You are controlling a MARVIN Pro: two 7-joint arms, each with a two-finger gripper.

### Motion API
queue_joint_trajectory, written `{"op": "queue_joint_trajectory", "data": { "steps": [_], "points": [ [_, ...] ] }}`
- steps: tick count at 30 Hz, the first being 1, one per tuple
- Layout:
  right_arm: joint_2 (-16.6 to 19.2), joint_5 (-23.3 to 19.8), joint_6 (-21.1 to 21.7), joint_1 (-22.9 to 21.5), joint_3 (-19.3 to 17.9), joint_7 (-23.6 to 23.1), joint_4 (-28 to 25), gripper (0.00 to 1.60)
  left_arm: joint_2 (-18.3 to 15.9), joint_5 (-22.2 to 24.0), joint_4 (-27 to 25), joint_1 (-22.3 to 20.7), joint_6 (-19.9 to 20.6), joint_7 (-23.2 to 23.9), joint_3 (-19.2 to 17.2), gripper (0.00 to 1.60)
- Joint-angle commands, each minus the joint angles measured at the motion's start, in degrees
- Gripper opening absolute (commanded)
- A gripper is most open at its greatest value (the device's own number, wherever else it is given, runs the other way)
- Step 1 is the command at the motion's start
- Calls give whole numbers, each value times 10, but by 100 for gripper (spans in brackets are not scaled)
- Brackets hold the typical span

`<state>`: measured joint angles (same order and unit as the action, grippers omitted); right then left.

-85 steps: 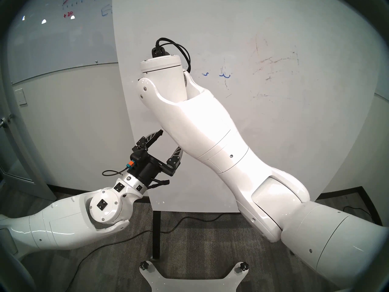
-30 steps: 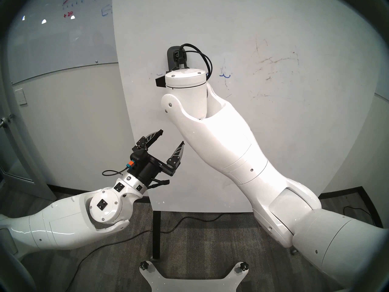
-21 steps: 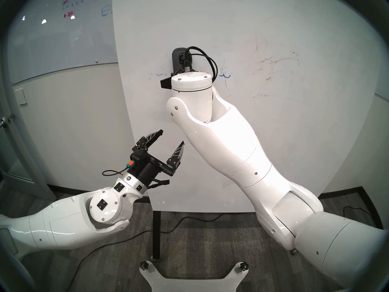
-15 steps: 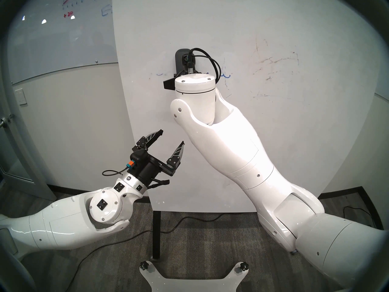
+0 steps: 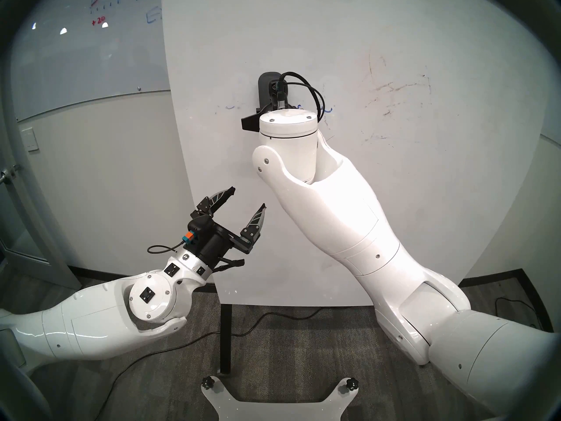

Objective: Erase all marks on the whiteboard with the eraser

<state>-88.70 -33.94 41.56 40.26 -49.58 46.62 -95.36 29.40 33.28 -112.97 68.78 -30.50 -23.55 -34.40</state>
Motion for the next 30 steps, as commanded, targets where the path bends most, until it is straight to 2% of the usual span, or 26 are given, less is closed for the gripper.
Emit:
{"op": "queue_joint_trajectory", "data": {
  "steps": [1, 22, 30],
  "points": [
    [44, 10, 6, -2, -41, 17, 3, 0, 0, 0, -5, -5, -4, -1, -5, 160],
    [89, -2, 48, 23, -57, -11, -47, 0, 0, 0, -6, -5, -5, -1, -5, 160],
    [106, -7, 87, 13, -44, -40, -60, 0, 0, 0, -6, -5, -5, -1, -5, 160]
  ]
}}
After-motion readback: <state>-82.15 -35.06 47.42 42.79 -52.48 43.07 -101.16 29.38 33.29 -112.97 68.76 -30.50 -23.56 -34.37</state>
